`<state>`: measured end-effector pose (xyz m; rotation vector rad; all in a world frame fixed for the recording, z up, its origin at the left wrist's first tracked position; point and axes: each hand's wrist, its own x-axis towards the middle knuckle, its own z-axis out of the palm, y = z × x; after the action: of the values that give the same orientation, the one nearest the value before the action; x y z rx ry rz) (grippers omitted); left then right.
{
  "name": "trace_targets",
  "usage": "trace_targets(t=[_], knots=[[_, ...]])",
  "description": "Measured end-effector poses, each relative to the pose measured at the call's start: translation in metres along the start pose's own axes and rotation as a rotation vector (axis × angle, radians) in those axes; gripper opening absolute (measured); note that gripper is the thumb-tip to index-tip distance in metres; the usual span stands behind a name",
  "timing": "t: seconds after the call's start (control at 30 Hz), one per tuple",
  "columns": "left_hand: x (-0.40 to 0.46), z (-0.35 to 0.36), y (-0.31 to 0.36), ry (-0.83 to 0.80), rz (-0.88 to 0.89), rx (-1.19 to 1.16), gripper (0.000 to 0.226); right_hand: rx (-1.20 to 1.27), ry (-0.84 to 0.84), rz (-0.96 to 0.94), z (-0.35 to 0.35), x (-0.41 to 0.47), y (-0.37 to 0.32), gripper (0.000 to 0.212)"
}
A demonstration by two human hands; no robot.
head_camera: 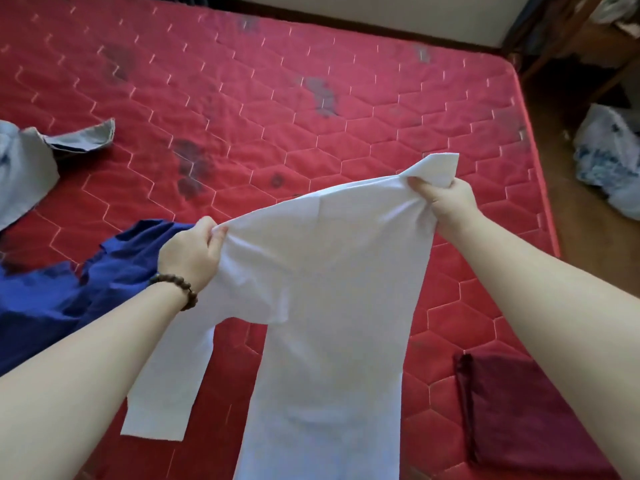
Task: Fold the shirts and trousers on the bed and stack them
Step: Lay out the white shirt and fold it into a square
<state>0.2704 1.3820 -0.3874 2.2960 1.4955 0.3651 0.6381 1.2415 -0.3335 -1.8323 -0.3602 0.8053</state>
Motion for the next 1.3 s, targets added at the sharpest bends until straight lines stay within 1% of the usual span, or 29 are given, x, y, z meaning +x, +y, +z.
trace_targets(t=[0.03, 0.07, 0.1, 0.13, 0.17, 0.27, 0.33, 0.43, 0.5, 0.6, 0.67, 0.7, 0.77, 0.83, 0.9, 0.93, 0.97, 1.03, 1.07, 1.1, 1.13, 1.17, 1.2, 1.23, 1.27, 1.3], knots=[[0.009, 0.01, 0.001, 0.033, -0.021, 0.062, 0.03, -0.031, -0.029, 0.059, 0.004, 0.018, 0.006, 0.05], [0.016, 0.021, 0.003, 0.028, -0.053, 0.135, 0.037, -0.087, -0.065, 0.138, 0.008, 0.033, 0.015, 0.066], [0.022, 0.033, 0.004, -0.001, -0.081, 0.198, 0.048, -0.159, -0.097, 0.21, 0.011, 0.045, 0.026, 0.078], [0.027, 0.044, 0.005, -0.042, -0.098, 0.233, 0.057, -0.233, -0.108, 0.255, 0.013, 0.055, 0.039, 0.082], [0.031, 0.055, 0.007, -0.084, -0.102, 0.251, 0.063, -0.3, -0.101, 0.265, 0.014, 0.062, 0.053, 0.079], [0.041, 0.093, 0.013, -0.247, -0.069, 0.294, 0.071, -0.499, -0.047, 0.203, 0.015, 0.076, 0.097, 0.056], [0.051, 0.118, 0.02, -0.321, -0.044, 0.306, 0.073, -0.504, -0.053, 0.187, 0.016, 0.081, 0.122, 0.069], [0.068, 0.155, 0.034, -0.411, -0.039, 0.273, 0.071, -0.509, -0.027, 0.146, 0.023, 0.094, 0.147, 0.07], [0.079, 0.174, 0.042, -0.358, -0.004, 0.204, 0.065, -0.513, 0.013, 0.099, 0.031, 0.106, 0.156, 0.071], [0.09, 0.194, 0.049, -0.179, 0.07, 0.045, 0.049, -0.491, 0.049, 0.053, 0.046, 0.12, 0.162, 0.066], [0.09, 0.201, 0.054, -0.175, 0.075, 0.006, 0.037, -0.466, 0.048, 0.039, 0.054, 0.122, 0.164, 0.056], [0.089, 0.203, 0.055, -0.199, 0.063, 0.035, 0.035, -0.448, 0.044, 0.04, 0.057, 0.122, 0.166, 0.05], [0.091, 0.203, 0.055, -0.218, 0.06, 0.103, 0.038, -0.423, 0.039, 0.015, 0.061, 0.122, 0.166, 0.034], [0.098, 0.198, 0.055, -0.138, 0.083, 0.093, 0.037, -0.4, 0.042, -0.09, 0.06, 0.124, 0.159, 0.017], [0.111, 0.192, 0.061, 0.013, 0.103, 0.08, 0.032, -0.382, 0.067, -0.199, 0.06, 0.129, 0.143, 0.019], [0.118, 0.19, 0.064, 0.055, 0.084, 0.104, 0.029, -0.391, 0.071, -0.222, 0.061, 0.132, 0.136, 0.021], [0.123, 0.189, 0.067, 0.064, 0.038, 0.148, 0.034, -0.43, 0.068, -0.218, 0.063, 0.134, 0.131, 0.026], [0.123, 0.191, 0.072, 0.021, -0.072, 0.235, 0.061, -0.675, 0.118, -0.145, 0.064, 0.133, 0.132, 0.054], [0.117, 0.193, 0.077, 0.029, -0.052, 0.255, 0.065, -0.811, 0.171, -0.15, 0.066, 0.128, 0.136, 0.063], [0.106, 0.196, 0.084, 0.047, 0.036, 0.28, 0.063, -0.903, 0.224, -0.227, 0.07, 0.119, 0.141, 0.063], [0.091, 0.202, 0.092, 0.053, 0.162, 0.291, 0.058, -0.953, 0.237, -0.35, 0.076, 0.106, 0.147, 0.059], [0.075, 0.21, 0.099, 0.038, 0.305, 0.287, 0.054, -0.989, 0.195, -0.484, 0.084, 0.095, 0.154, 0.054], [0.058, 0.22, 0.105, -0.01, 0.423, 0.279, 0.052, -1.026, 0.108, -0.592, 0.092, 0.086, 0.163, 0.05], [0.044, 0.227, 0.108, -0.131, 0.486, 0.275, 0.052, -1.072, -0.007, -0.643, 0.101, 0.078, 0.172, 0.048], [0.034, 0.234, 0.108, -0.258, 0.487, 0.289, 0.054, -1.135, -0.112, -0.638, 0.107, 0.072, 0.18, 0.049], [0.031, 0.24, 0.103, -0.336, 0.446, 0.33, 0.057, -1.212, -0.174, -0.605, 0.109, 0.069, 0.189, 0.051]])
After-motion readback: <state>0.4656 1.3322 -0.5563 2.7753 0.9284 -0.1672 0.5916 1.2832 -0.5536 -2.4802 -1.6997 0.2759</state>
